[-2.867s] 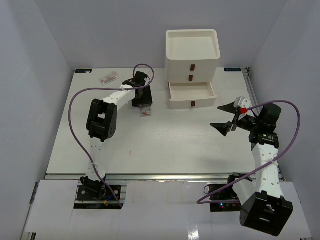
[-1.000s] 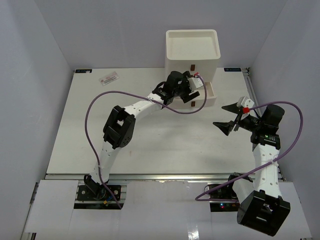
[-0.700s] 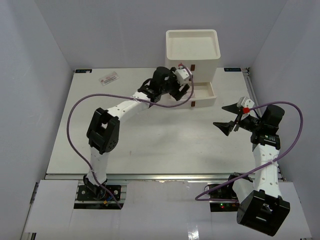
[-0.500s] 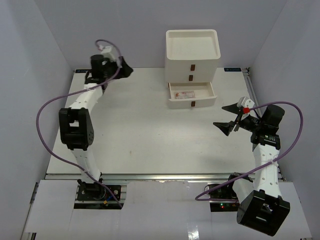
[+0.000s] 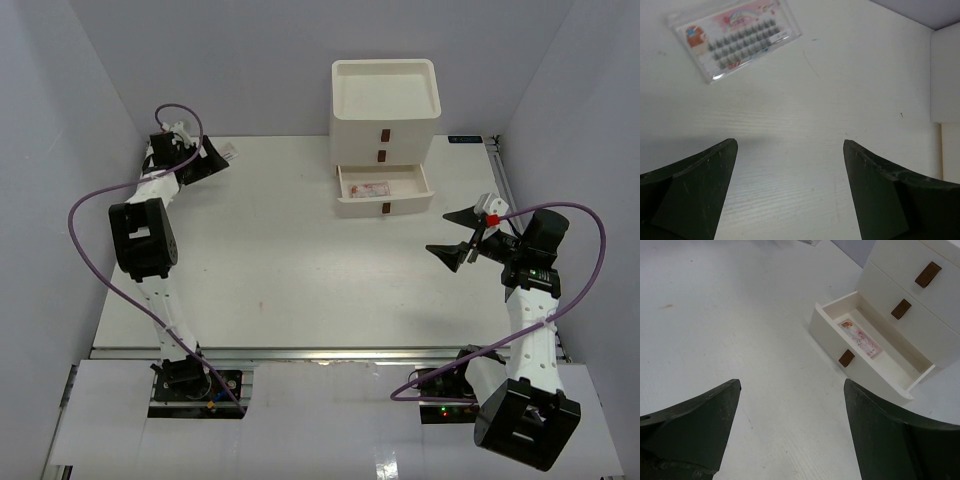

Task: Organize the makeup

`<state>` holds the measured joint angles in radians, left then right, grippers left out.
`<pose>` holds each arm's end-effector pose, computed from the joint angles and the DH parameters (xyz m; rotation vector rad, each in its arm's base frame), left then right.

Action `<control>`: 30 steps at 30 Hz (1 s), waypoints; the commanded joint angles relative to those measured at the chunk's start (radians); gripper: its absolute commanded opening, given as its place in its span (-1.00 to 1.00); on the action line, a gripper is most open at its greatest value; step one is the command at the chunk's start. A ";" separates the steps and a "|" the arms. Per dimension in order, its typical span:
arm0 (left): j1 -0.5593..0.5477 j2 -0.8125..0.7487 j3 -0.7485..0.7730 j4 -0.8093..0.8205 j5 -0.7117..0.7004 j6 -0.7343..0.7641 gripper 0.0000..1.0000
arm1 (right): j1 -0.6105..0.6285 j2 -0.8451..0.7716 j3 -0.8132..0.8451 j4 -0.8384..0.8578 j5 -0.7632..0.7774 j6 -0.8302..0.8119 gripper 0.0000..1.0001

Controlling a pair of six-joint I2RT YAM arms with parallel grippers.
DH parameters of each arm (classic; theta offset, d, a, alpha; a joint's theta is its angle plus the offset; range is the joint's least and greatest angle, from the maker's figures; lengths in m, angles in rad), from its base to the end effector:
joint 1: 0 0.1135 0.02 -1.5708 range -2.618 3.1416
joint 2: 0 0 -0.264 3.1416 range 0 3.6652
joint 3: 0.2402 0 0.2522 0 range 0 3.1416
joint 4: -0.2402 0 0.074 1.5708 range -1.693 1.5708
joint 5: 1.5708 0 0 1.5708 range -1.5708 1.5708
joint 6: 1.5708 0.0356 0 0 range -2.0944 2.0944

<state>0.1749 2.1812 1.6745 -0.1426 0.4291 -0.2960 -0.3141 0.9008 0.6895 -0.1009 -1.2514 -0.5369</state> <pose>0.4943 0.0723 0.1991 -0.2807 2.1864 -0.5425 0.1904 -0.0263 0.3016 -0.9514 1.4036 0.5366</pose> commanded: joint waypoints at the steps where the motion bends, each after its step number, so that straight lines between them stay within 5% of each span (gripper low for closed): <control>1: -0.006 0.020 0.140 0.023 -0.038 0.224 0.96 | -0.003 0.015 -0.001 0.030 -0.028 0.009 0.80; 11: -0.098 0.174 0.279 0.101 -0.090 0.798 0.96 | -0.008 0.067 0.015 0.013 -0.030 0.012 0.81; 19: -0.094 0.308 0.478 0.071 -0.017 0.889 0.96 | -0.016 0.113 0.052 -0.062 -0.045 -0.033 0.81; 30: -0.056 0.389 0.555 0.086 0.036 0.866 0.96 | -0.025 0.150 0.081 -0.131 -0.065 -0.087 0.80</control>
<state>0.0948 2.5659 2.1793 -0.0764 0.4012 0.5660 -0.3291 1.0390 0.7155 -0.1908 -1.2806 -0.5896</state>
